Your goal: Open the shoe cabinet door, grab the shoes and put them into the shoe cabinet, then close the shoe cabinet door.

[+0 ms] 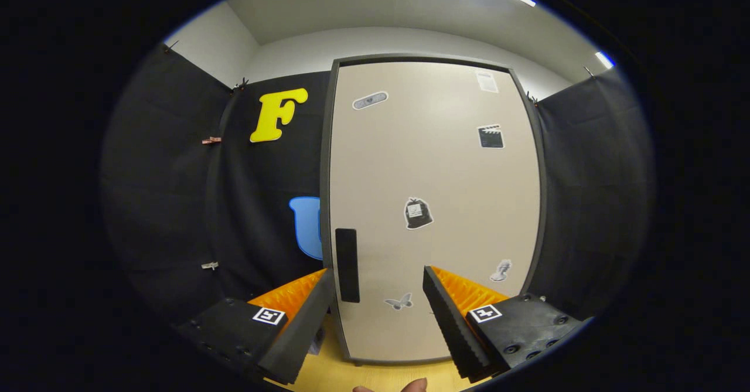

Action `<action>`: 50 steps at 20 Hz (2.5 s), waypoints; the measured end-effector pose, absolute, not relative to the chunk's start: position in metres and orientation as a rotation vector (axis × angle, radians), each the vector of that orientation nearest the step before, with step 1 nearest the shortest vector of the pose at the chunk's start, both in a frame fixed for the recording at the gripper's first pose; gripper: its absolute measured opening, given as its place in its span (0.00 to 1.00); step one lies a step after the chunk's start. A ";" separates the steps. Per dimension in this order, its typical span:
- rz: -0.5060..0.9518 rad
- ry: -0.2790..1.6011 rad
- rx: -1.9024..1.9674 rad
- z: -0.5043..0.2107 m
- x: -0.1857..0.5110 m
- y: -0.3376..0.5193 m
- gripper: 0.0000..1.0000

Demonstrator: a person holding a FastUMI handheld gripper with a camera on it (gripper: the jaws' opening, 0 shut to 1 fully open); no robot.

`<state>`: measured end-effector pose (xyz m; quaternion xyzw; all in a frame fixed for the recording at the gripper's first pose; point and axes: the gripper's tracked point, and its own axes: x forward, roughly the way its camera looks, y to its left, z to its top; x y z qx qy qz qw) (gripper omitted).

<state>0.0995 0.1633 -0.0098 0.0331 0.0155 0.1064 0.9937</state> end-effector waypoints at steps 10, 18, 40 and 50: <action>0.195 0.037 0.052 -0.040 0.169 0.203 0.98; 0.206 0.090 0.051 -0.061 0.193 0.228 0.62; 0.317 0.082 0.126 -0.036 0.085 0.182 0.24; 0.335 0.088 0.124 -0.029 0.026 0.117 0.24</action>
